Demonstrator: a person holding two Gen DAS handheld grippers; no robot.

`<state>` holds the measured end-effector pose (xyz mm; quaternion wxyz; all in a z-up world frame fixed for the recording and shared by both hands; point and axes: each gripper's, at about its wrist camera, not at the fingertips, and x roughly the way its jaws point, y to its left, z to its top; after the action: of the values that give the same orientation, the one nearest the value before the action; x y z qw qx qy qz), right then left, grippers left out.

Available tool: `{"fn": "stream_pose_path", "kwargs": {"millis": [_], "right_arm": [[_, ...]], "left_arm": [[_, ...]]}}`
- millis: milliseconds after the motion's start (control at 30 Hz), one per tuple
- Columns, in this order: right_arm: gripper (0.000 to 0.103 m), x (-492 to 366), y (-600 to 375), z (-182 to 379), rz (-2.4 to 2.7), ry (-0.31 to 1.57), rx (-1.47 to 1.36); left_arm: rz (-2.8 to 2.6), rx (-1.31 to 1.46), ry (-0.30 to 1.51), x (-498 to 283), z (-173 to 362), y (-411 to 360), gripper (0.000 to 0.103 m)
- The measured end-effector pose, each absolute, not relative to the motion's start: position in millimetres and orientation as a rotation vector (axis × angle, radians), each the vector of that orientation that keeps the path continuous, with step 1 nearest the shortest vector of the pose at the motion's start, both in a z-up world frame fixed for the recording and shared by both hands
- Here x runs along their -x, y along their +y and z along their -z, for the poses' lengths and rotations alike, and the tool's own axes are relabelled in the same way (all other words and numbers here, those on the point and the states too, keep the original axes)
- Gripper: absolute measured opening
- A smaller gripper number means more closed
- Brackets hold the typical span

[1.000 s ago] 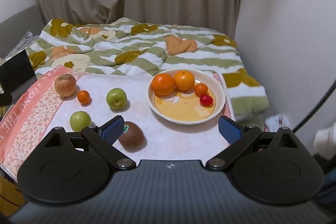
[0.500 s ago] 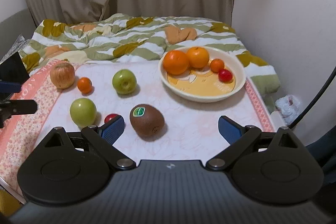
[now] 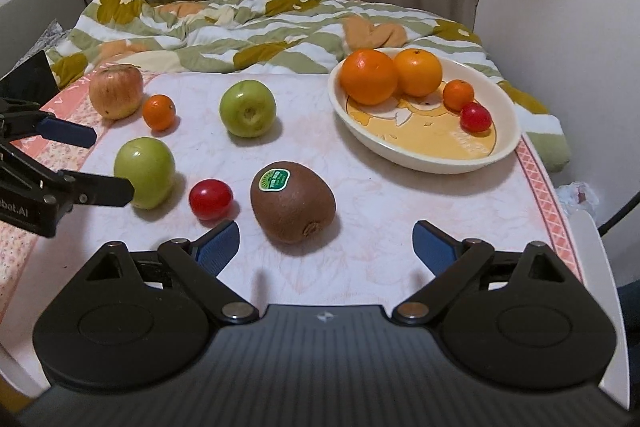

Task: Organize fruits
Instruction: 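Grasp the green apple with the left gripper while the right grasps the kiwi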

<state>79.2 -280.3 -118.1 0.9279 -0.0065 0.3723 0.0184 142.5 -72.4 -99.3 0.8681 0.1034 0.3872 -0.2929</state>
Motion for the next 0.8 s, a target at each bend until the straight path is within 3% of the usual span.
{"fn": "stream_pose_path", "kwargs": {"millis": [233, 300, 367, 800], "right_arm": [[0.103, -96, -280, 128, -0.076, 0.774, 0.012], [0.103, -100, -279, 130, -0.086, 0.777, 0.019], [0.103, -102, -278, 131, -0.095, 0.783, 0.021], [0.089, -118, -272, 141, -0.141, 0.809, 0.058]], "left_arm": [[0.615, -0.209, 0.856, -158, 110, -84, 0.083], [0.622, -0.199, 0.872, -161, 113, -85, 0.068], [0.616, -0.210, 0.891, -163, 116, -87, 0.060], [0.571, -0.171, 0.917, -162, 116, -72, 0.060]]}}
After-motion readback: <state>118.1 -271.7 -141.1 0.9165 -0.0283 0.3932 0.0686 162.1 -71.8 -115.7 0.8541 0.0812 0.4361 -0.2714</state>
